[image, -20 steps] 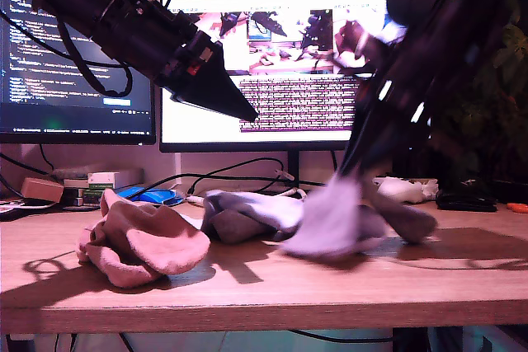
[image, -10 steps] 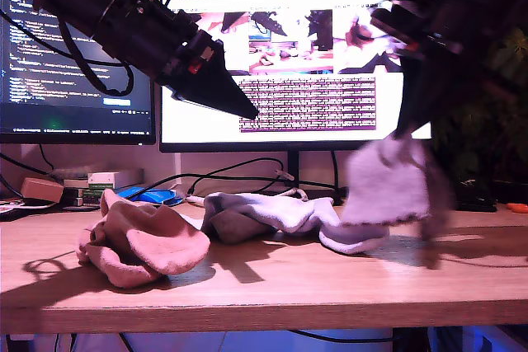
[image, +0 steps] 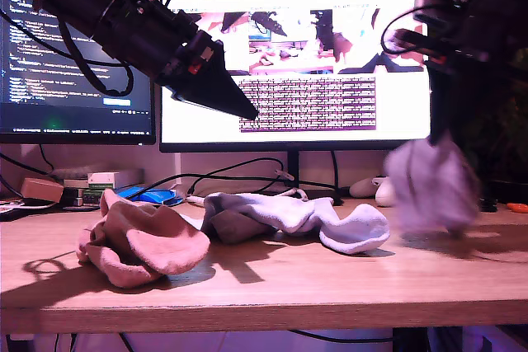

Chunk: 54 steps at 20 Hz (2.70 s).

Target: Pair up the socks based on colour and pattern, by placing them on top of one another

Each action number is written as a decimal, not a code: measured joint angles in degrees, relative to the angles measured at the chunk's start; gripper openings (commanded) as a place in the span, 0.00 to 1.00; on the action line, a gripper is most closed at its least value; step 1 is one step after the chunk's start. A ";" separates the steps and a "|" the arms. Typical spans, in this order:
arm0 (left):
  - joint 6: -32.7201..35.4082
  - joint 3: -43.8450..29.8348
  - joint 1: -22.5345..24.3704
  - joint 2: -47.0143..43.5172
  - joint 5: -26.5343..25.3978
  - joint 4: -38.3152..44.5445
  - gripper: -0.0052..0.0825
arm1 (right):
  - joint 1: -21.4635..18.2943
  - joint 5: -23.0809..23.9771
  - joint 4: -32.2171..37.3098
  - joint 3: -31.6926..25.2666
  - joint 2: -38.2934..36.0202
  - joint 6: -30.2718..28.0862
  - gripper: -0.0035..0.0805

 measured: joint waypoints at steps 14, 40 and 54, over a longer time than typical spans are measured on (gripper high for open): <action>0.00 0.00 0.00 0.00 0.00 0.31 0.05 | 1.77 -13.62 -6.14 -0.87 0.09 -4.59 0.03; 0.02 0.00 0.00 0.00 0.00 1.07 0.05 | 0.92 10.16 1.81 -0.98 10.14 -5.81 0.48; 0.02 -0.02 0.00 0.00 -0.04 1.09 0.05 | 0.55 5.68 4.31 -0.31 7.85 7.96 0.03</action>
